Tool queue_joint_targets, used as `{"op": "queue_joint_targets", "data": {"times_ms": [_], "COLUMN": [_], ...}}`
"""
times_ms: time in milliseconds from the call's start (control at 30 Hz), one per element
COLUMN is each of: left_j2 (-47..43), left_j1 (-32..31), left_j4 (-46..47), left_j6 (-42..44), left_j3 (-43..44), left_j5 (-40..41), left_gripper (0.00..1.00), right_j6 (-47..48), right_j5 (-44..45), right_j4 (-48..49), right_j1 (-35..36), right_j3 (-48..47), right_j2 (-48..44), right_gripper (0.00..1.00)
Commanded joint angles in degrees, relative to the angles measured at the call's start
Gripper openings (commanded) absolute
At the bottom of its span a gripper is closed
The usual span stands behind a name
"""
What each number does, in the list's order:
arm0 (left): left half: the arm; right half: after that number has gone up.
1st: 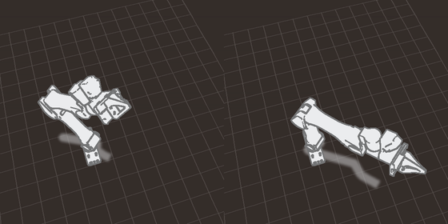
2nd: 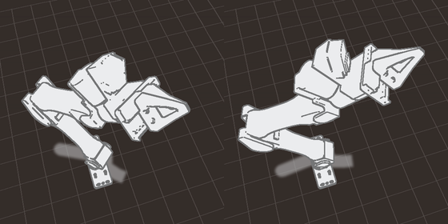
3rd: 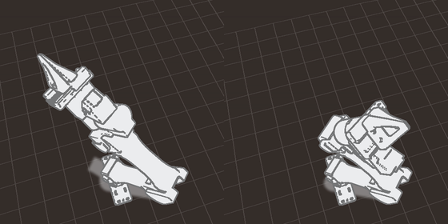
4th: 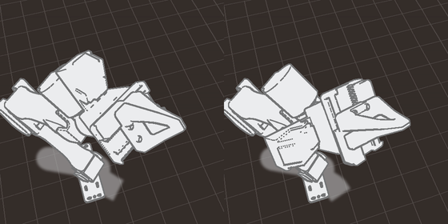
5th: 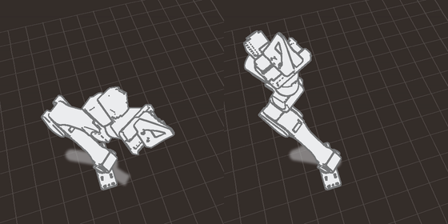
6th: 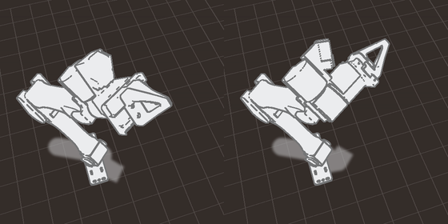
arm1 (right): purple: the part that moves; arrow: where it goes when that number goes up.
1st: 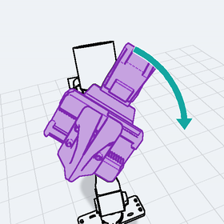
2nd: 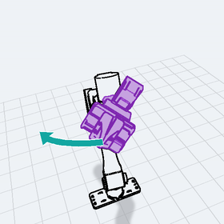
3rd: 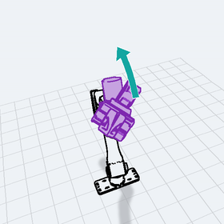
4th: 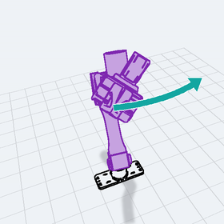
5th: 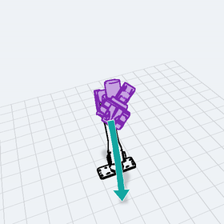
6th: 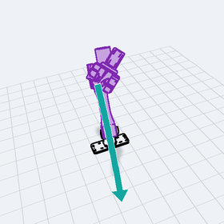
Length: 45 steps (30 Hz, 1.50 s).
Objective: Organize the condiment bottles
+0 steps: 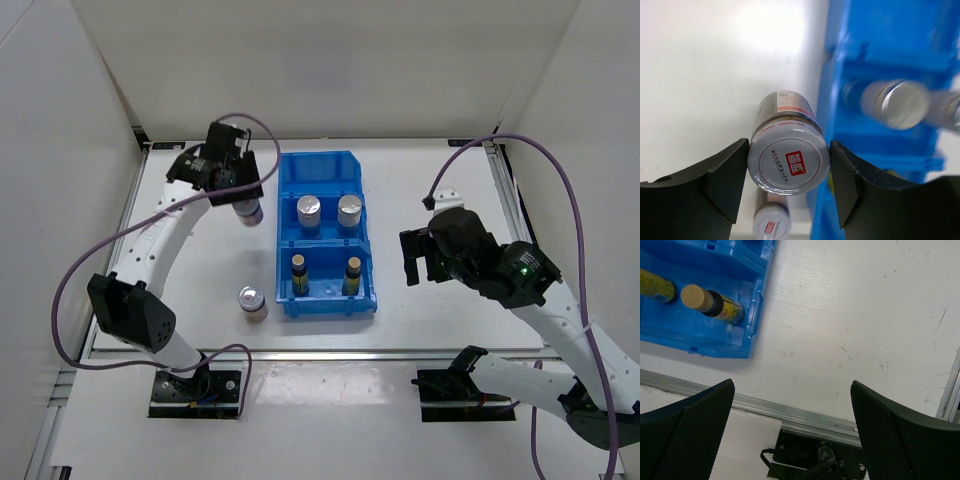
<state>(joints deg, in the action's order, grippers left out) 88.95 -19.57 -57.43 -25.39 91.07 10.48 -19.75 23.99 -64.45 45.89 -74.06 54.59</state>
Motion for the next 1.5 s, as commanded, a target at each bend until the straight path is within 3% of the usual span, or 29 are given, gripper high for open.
{"op": "queue_joint_targets", "data": {"times_ms": [0,267,367,633,1100,1233,1367,1467], "left_j2": [2.9,22.9,30.0,41.0,51.3,53.4,54.1,54.1], "left_j1": [1.5,1.5,1.5,-3.2,-3.7,-3.7,-3.7,-3.7], "left_j4": [-1.2,-3.6,-4.2,-1.7,1.1,1.1,1.1,1.1], "left_j6": [1.9,2.2,0.3,3.1,4.3,4.3,4.3,4.3], "left_j3": [12.2,48.0,55.4,62.7,61.2,59.4,58.9,58.3], "left_j5": [1.1,-4.2,-6.3,-5.2,-5.2,-5.7,-6.3,-6.8], "left_gripper": [0.12,0.12,0.12,0.12,0.12,0.23,0.26,0.36], "right_j6": [-0.9,-0.4,-0.4,-0.4,-1.5,-1.5,-2.0,-2.0], "right_j5": [2.0,3.9,5.2,5.2,3.6,3.1,3.1,2.6], "right_j4": [0.7,0.7,0.7,0.7,0.2,0.2,0.2,0.7], "right_j1": [0.1,0.1,0.1,0.1,0.1,0.1,0.1,0.1], "right_j3": [0.3,1.6,2.1,2.6,3.2,3.8,4.5,5.1], "right_j2": [-0.9,-2.6,-3.1,-2.0,-1.4,-1.4,-0.9,-0.9], "right_gripper": [1.00,1.00,1.00,1.00,1.00,1.00,1.00,1.00]}}
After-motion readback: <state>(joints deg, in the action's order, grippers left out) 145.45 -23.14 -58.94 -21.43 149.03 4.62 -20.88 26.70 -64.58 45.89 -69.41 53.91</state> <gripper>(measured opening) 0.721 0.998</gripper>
